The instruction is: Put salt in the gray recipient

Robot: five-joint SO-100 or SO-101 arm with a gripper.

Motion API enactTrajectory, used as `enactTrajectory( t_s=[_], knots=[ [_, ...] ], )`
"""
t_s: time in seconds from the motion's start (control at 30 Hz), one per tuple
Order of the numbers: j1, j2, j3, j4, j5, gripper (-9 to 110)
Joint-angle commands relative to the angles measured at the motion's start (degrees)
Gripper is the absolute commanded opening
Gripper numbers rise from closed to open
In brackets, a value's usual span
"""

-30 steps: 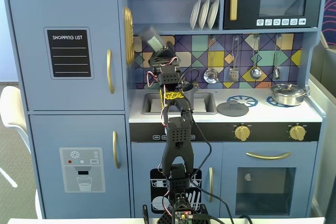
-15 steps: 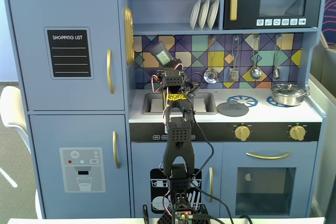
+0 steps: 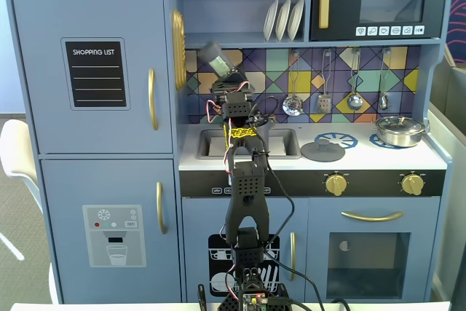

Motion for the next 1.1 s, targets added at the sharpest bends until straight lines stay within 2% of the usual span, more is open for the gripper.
enactTrajectory(
  t_s=[0.0, 0.17, 0.3, 0.53, 0.8, 0.93, 1.07],
  knots=[
    [3.5, 3.8, 2.0, 4.8, 2.0, 0],
    [2.5, 6.6, 7.6, -0.4, -0.1, 0],
    [0.1, 4.7, 2.4, -6.2, -2.8, 0],
    [-1.7, 2.5, -3.9, -6.3, -4.4, 0],
    [2.3, 7.6, 8.3, -1.1, -3.1, 0],
    [1.5, 9.6, 12.7, -4.6, -5.5, 0],
    [-1.1, 8.9, 8.9, -8.3, -8.6, 0]
  ],
)
